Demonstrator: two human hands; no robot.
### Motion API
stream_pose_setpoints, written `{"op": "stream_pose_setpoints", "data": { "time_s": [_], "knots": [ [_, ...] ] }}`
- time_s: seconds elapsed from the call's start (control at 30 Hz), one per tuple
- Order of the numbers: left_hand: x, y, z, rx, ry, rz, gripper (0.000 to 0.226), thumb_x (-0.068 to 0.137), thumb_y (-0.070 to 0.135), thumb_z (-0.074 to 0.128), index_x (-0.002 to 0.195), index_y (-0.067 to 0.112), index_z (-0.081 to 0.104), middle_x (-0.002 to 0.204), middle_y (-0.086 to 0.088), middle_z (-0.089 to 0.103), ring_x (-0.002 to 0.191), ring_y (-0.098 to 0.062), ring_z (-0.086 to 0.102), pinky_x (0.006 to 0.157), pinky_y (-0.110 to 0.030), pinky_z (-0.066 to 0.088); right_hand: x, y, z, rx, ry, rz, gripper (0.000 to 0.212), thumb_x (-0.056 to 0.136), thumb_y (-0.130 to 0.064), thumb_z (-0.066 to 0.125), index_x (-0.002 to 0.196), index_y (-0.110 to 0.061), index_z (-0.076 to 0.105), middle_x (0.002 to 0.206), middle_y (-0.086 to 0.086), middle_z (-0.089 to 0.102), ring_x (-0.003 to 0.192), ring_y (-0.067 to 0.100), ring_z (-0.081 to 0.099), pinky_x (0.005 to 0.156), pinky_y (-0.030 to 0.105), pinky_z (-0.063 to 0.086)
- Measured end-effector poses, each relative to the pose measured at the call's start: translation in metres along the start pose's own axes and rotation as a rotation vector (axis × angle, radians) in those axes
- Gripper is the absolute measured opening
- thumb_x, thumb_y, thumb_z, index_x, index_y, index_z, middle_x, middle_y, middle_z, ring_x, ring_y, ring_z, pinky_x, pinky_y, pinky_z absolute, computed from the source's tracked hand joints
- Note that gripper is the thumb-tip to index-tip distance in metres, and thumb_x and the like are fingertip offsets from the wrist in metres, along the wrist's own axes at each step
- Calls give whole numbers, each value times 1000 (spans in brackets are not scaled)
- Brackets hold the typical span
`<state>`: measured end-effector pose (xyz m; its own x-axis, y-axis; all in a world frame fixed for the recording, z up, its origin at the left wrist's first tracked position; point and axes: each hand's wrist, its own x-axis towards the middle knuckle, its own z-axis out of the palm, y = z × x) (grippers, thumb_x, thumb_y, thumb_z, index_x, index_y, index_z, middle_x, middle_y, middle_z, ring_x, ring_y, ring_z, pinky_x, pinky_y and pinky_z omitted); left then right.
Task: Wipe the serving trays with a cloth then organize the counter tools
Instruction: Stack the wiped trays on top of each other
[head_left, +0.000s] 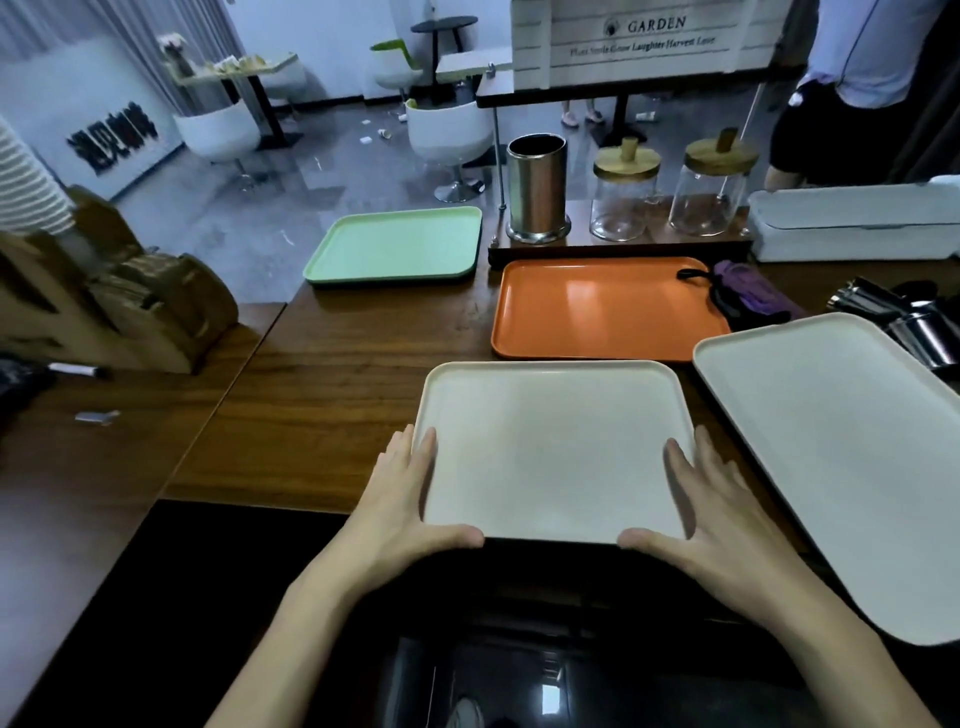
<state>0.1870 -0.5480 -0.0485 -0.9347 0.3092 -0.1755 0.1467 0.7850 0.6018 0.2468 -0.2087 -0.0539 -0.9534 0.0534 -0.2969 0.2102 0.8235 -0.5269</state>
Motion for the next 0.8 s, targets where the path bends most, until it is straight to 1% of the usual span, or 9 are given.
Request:
{"op": "stream_pose_setpoints", "data": {
  "time_s": [0.03, 0.07, 0.2, 0.27, 0.33, 0.5, 0.6, 0.63, 0.8],
  "knots": [
    [1, -2, -1, 28, 13, 28, 137, 54, 92, 70, 161, 38, 4, 153, 19, 20, 145, -9, 17, 122, -43, 26, 0, 0, -1, 1, -13, -1, 132, 57, -94, 53, 160, -37, -7, 162, -10, -30, 154, 24, -15, 123, 46, 9],
    [2, -4, -1, 40, 9, 38, 137, 54, 92, 70, 161, 37, 4, 152, 22, 20, 145, -7, 14, 123, -43, 24, 0, -1, -2, 4, -20, -2, 133, 57, -94, 55, 159, -38, -8, 161, -11, -31, 154, 24, -16, 123, 46, 9],
    [4, -13, -1, 58, -41, 28, 146, 51, 95, 68, 162, 36, -8, 163, 20, 2, 155, -12, -9, 128, -49, 10, -3, -2, -6, -3, -37, -12, 136, 59, -86, 66, 159, -38, -12, 161, -9, -32, 154, 23, -17, 123, 45, 11],
    [3, -15, 0, 58, -32, 35, 144, 52, 95, 67, 161, 38, -9, 161, 20, 3, 154, -12, -4, 127, -47, 12, -2, -5, -5, 2, -27, -21, 136, 61, -83, 70, 159, -38, -13, 162, -7, -31, 154, 23, -15, 123, 43, 12],
    [2, -16, 0, 50, -1, 50, 141, 53, 94, 68, 161, 39, -5, 156, 21, 9, 148, -9, 9, 125, -43, 20, -1, -8, -4, 25, -13, -29, 137, 60, -82, 72, 158, -38, -13, 163, -7, -29, 154, 23, -14, 123, 43, 12],
    [-6, -17, -10, -54, 38, 68, 131, 51, 91, 71, 155, 53, 0, 147, 35, 10, 140, 11, 12, 118, -30, 23, 0, -19, -5, 76, 30, -95, 135, 62, -77, 75, 159, -38, -11, 164, -11, -27, 155, 17, -7, 124, 41, 17],
    [-13, -19, -27, -57, 82, 60, 128, 52, 86, 74, 155, 53, 4, 134, 57, 1, 123, 37, 4, 108, -26, 25, 6, -38, -9, 74, 36, -135, 134, 63, -76, 76, 158, -41, -12, 163, -14, -28, 155, 15, -6, 123, 41, 19],
    [-14, -24, -35, -60, 98, 46, 128, 53, 84, 75, 156, 52, 5, 132, 61, -2, 120, 40, 2, 106, -25, 26, 11, -46, -9, 71, 28, -150, 134, 63, -76, 76, 158, -41, -13, 162, -15, -29, 155, 14, -7, 123, 41, 19],
    [-9, -60, -83, -103, 199, 8, 131, 51, 83, 79, 159, 49, 13, 156, 42, 6, 134, 32, 3, 114, -26, 20, 49, -101, -5, 55, 3, -242, 138, 61, -78, 75, 158, -40, -15, 161, -15, -30, 155, 16, -7, 123, 42, 18]
  ]
}}
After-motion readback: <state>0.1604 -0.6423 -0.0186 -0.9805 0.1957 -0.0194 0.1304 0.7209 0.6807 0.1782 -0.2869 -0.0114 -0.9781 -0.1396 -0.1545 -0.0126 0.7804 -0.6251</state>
